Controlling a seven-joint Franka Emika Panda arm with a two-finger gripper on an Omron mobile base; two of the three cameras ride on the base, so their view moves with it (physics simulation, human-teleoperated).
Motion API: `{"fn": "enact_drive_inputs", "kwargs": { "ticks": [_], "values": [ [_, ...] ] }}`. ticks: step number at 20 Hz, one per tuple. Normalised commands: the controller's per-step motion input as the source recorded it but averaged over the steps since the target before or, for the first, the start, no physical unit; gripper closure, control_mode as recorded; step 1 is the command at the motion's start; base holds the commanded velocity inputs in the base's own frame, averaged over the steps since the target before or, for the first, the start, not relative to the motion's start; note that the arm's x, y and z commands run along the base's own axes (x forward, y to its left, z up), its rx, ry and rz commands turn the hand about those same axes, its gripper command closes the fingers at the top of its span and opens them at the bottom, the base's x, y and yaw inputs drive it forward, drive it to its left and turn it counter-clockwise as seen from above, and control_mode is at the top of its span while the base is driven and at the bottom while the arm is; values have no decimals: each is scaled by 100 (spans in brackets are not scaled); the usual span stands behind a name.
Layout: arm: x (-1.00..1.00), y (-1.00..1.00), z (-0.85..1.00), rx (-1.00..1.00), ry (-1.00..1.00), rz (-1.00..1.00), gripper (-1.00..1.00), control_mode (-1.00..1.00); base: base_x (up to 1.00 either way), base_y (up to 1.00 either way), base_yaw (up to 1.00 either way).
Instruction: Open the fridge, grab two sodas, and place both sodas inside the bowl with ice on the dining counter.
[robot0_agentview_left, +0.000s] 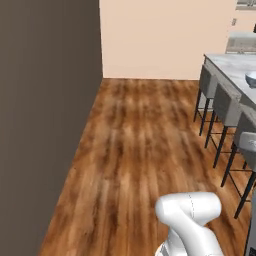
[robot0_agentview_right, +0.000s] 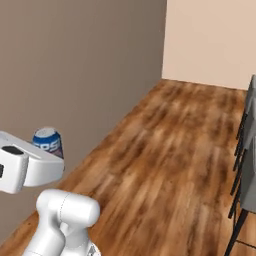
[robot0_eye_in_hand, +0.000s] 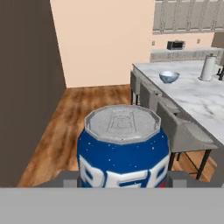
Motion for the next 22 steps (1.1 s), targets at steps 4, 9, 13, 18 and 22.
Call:
{"fn": "enact_drive_inputs", "kwargs": {
  "ticks": [4,9,13,18,22],
  "values": [
    [0,0,0,0,0,0,100,100,70,42,-48],
    [0,0,0,0,0,0,100,100,65,48,-50],
    [0,0,0,0,0,0,100,100,67,60,-49],
    [0,0,0,0,0,0,100,100,73,63,-47],
    [0,0,0,0,0,0,100,100,93,69,-42]
  ]
}}
